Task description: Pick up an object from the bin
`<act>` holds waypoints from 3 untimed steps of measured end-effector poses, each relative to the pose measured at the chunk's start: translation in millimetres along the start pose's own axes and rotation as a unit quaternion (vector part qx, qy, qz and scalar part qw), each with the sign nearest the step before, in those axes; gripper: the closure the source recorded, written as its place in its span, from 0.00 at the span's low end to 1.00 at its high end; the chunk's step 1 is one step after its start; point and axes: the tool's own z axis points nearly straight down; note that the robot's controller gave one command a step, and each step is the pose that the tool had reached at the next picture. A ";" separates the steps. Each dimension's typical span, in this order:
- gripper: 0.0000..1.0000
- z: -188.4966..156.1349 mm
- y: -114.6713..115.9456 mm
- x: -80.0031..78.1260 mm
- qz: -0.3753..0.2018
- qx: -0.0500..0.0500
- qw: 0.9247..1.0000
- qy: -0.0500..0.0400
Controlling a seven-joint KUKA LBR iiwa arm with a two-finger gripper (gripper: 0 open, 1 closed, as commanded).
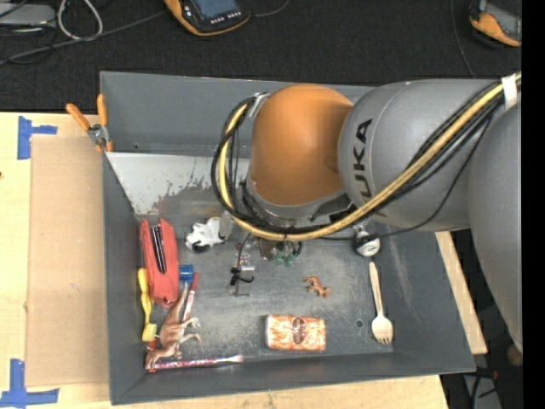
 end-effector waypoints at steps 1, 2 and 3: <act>0.00 0.0 0.0 0.0 0.000 0.000 1.000 0.000; 0.00 7.8 -4.9 4.1 0.014 0.000 1.000 0.001; 0.00 10.7 15.6 40.8 -0.008 0.000 1.000 0.002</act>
Offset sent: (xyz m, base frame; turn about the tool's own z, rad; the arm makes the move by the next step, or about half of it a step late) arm -0.0065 -0.0096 -0.0130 0.0557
